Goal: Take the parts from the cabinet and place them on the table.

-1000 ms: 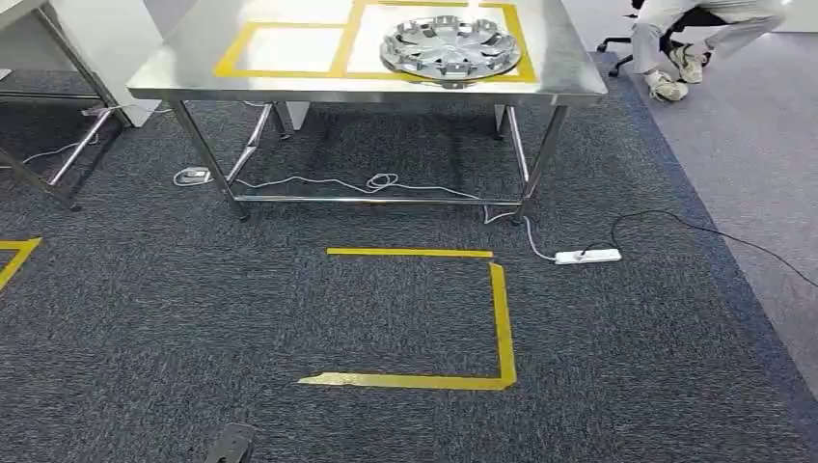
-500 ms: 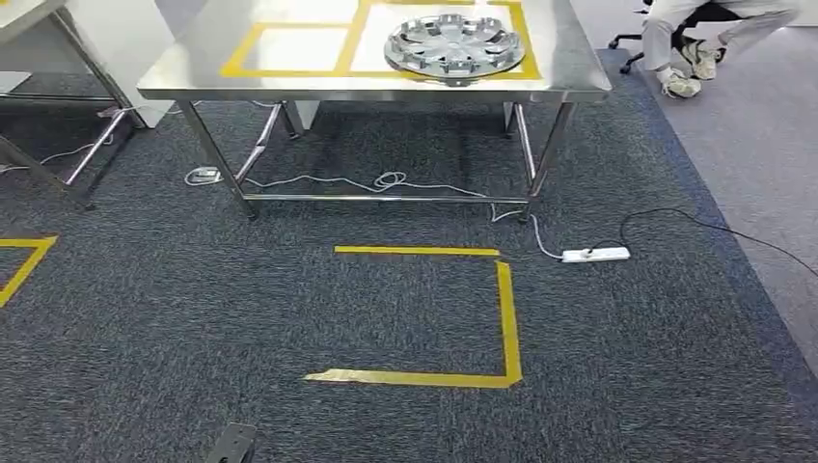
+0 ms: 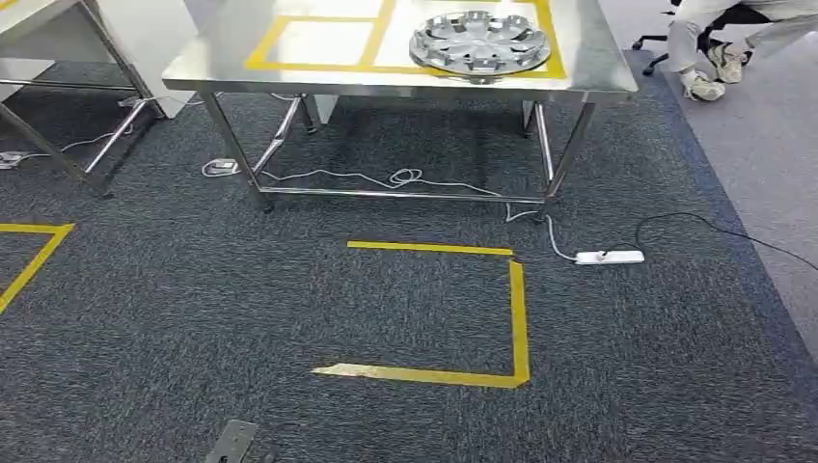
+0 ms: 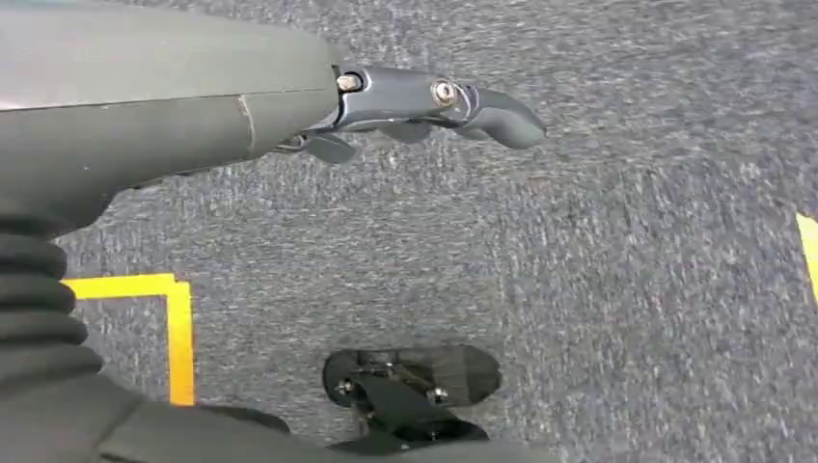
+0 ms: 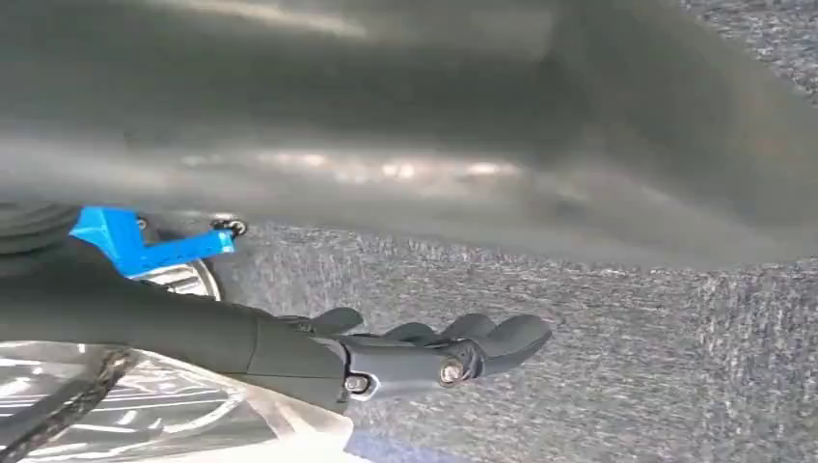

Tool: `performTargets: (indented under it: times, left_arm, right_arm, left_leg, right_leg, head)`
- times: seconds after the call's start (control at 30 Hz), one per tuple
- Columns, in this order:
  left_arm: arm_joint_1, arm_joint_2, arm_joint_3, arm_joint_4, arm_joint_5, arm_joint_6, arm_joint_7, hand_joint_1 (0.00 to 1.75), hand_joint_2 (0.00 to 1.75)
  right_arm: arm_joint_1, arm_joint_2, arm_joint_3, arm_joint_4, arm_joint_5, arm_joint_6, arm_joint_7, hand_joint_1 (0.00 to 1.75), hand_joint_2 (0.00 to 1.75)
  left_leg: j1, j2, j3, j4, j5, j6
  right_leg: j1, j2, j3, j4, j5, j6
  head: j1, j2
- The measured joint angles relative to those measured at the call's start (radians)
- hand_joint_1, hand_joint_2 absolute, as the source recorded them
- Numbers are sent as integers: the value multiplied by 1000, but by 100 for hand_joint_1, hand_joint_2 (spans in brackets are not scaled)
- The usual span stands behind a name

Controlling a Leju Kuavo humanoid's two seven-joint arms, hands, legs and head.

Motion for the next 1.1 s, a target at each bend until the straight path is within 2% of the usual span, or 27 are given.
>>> performTargets:
  times: [0.03, 0.07, 0.1, 0.13, 0.2, 0.23, 0.27, 0.3, 0.33, 0.37, 0.4, 0.43, 0.53, 0.57, 0.6, 0.63, 0.7, 0.73, 0.77, 0.8, 0.87, 0.9, 0.93, 0.97, 1.0, 1.03, 1.1]
  left_arm:
    - [2, 0, 0, 0, 2, 0, -7, 0, 175]
    - [3, -1, 0, 0, 3, 2, -16, 0, 175]
    - [1, -1, 0, 0, 5, 4, -22, 0, 175]
    - [-2, -2, 1, 0, 6, 4, -25, 0, 175]
    - [-2, -3, 1, 0, 6, 4, -31, 0, 175]
    - [-1, -3, 1, 0, 10, 5, -36, 0, 175]
    - [0, -4, 2, 0, 10, 10, -43, 0, 175]
    - [0, -3, 2, 0, 9, 16, -51, 0, 175]
    - [-1, -4, 2, 0, 8, 22, -62, 0, 175]
    - [-1, -5, 2, 0, 9, 34, -86, 0, 175]
    - [-1, -6, 2, 0, 10, 40, -111, 0, 175]
    - [-4, -6, 2, 0, 12, 48, -132, 0, 175]
    - [-1, -6, 2, 0, 13, 61, -149, 0, 175]
    - [0, -3, 2, 0, 15, 63, -151, 0, 175]
    - [0, -3, 2, 0, 18, 66, -155, 0, 175]
    - [-3, -3, 3, 0, 21, 67, -158, 0, 175]
    - [-4, -3, 5, 0, 24, 65, -161, 0, 175]
    - [-2, -3, 5, 0, 24, 59, -165, 0, 175]
    - [-1, -3, 6, 0, 27, 51, -167, 0, 175]
    - [-1, -3, 6, 0, 28, 47, -170, 0, 175]
    - [0, -2, 8, 0, 34, 43, -172, 0, 175]
    - [0, 0, 8, 0, 35, 43, -172, 0, 175]
    - [-1, 0, 10, 0, 36, 42, -173, 0, 175]
    - [-3, 0, 11, 0, 37, 42, -173, 0, 175]
    - [0, -2, 12, 0, 39, 42, -174, 0, 175]
    - [3, -1, 14, 0, 42, 42, -174, 0, 175]
    - [5, -1, 15, 0, 44, 42, -174, 0, 175]
  right_arm:
    - [-2, 0, 1, 0, 0, -1, 0, 0, 0]
    - [-2, 0, 3, 0, 2, -2, 0, 0, 0]
    - [-3, -1, 5, 0, 4, -6, 0, 0, 0]
    - [-2, -1, 5, 0, 5, -6, 0, 0, 0]
    - [1, -1, 7, 0, 6, -8, 0, 0, 0]
    - [2, -2, 7, 0, 6, -10, 0, 0, 0]
    - [3, -3, 8, 0, 9, -10, 0, 0, 0]
    - [3, -3, 8, 0, 14, -12, 3, 0, 0]
    - [3, -3, 10, 0, 21, -13, 3, 0, 0]
    - [3, -3, 15, 0, 26, -15, 3, 0, 0]
    - [2, -3, 18, 0, 30, -17, 3, 0, 0]
    - [1, -3, 19, 0, 34, -19, 3, 0, 0]
    - [4, -3, 30, 0, 36, -25, 5, 0, 0]
    - [4, -2, 32, 0, 38, -26, 5, 0, 0]
    - [4, -2, 33, 0, 40, -27, 5, 0, 0]
    - [4, -2, 34, 0, 42, -29, 6, 0, 0]
    - [6, -2, 36, 0, 45, -31, 7, 0, 0]
    - [6, -3, 40, 0, 49, -31, 8, 0, 0]
    - [6, -3, 42, 0, 50, -31, 9, 0, 0]
    - [6, -3, 43, 0, 51, -31, 10, 0, 0]
    - [5, -2, 52, 0, 54, -31, 15, 0, 0]
    - [5, -2, 56, 0, 55, -32, 17, 0, 0]
    - [4, -2, 57, 0, 56, -32, 18, 0, 0]
    - [3, -2, 57, 0, 57, -33, 19, 0, 0]
    - [4, -2, 58, 0, 60, -34, 21, 0, 0]
    - [4, -2, 59, 0, 62, -36, 21, 0, 0]
    - [4, -2, 62, 0, 68, -37, 21, 0, 0]
  left_leg:
    - [1, -4, 0, -4, 4, 7]
    - [8, -5, 4, -13, 10, 17]
    - [7, -7, 3, -14, 11, 24]
    - [6, -11, 0, -14, 12, 31]
    - [-1, -19, -3, -13, 13, 36]
    - [-4, -23, -3, -13, 13, 36]
    - [-6, -28, -2, -13, 13, 36]
    - [-8, -34, -1, -13, 13, 36]
    - [-9, -39, 0, -12, 13, 36]
    - [-10, -45, 2, -11, 13, 36]
    - [-12, -48, -1, -9, 12, 34]
    - [-18, -53, -7, 0, 9, 29]
    - [-11, -66, -12, -4, 18, 12]
    - [-9, -65, -15, 4, 10, 6]
    - [-11, -48, -23, 28, -11, -3]
    - [-6, -37, -50, 88, -50, -11]
    - [4, -31, -115, 235, -116, -22]
    - [8, -30, -137, 285, -129, -27]
    - [12, -29, -139, 289, -119, -30]
    - [14, -28, -122, 255, -89, -31]
    - [15, -22, -44, 94, 0, -26]
    - [14, -17, -9, 21, 20, -21]
    - [8, -17, 2, 0, 6, -16]
    - [8, -17, -1, 0, 4, -11]
    - [11, -18, -3, -6, 7, -15]
    - [9, -19, -2, -5, 7, -14]
    - [5, -19, -3, -4, 6, -10]
  right_leg:
    - [-1, -4, 3, -1, 0, 7]
    - [-5, 5, -9, 7, -14, 13]
    - [-3, 21, -22, 41, -40, 12]
    - [-3, 32, -53, 110, -76, 11]
    - [-2, 40, -139, 286, -146, 12]
    - [-1, 41, -162, 329, -151, 11]
    - [0, 41, -161, 319, -131, 8]
    - [3, 41, -140, 269, -94, 4]
    - [4, 44, -102, 188, -47, -2]
    - [6, 54, -52, 85, 0, -9]
    - [6, 83, -26, 29, -2, -14]
    - [4, 85, -14, 6, -5, -12]
    - [10, 75, -14, 13, -1, -19]
    - [0, 67, -11, 4, 5, -27]
    - [1, 61, -10, 2, 7, -30]
    - [1, 54, -10, 2, 6, -36]
    - [2, 40, -10, 3, 5, -36]
    - [2, 34, -10, 3, 4, -37]
    - [1, 28, -9, 3, 4, -37]
    - [1, 27, -9, 4, 3, -35]
    - [1, 23, -4, 4, 0, -30]
    - [0, 22, -2, 4, -2, -27]
    - [8, 22, -5, 9, -4, -18]
    - [7, 21, -9, 9, -2, -12]
    - [9, 21, -11, 14, -10, -20]
    - [7, 21, -11, 12, -6, -29]
    - [4, 21, -9, 6, -2, -23]
  head:
    - [0, 0]
    - [0, 0]
    - [5, 0]
    - [9, 0]
    - [9, 0]
    - [9, 0]
    - [8, 0]
    - [9, 0]
    - [9, 0]
    - [9, 0]
    - [8, 0]
    - [7, 0]
    - [7, 0]
    - [9, 0]
    - [5, 0]
    - [-3, 0]
    - [-1, 0]
    - [-2, 0]
    - [-2, 0]
    - [-2, 0]
    - [-2, 0]
    - [-2, 0]
    - [-2, 0]
    - [0, 0]
    - [1, 0]
    - [0, 0]
    - [1, 0]
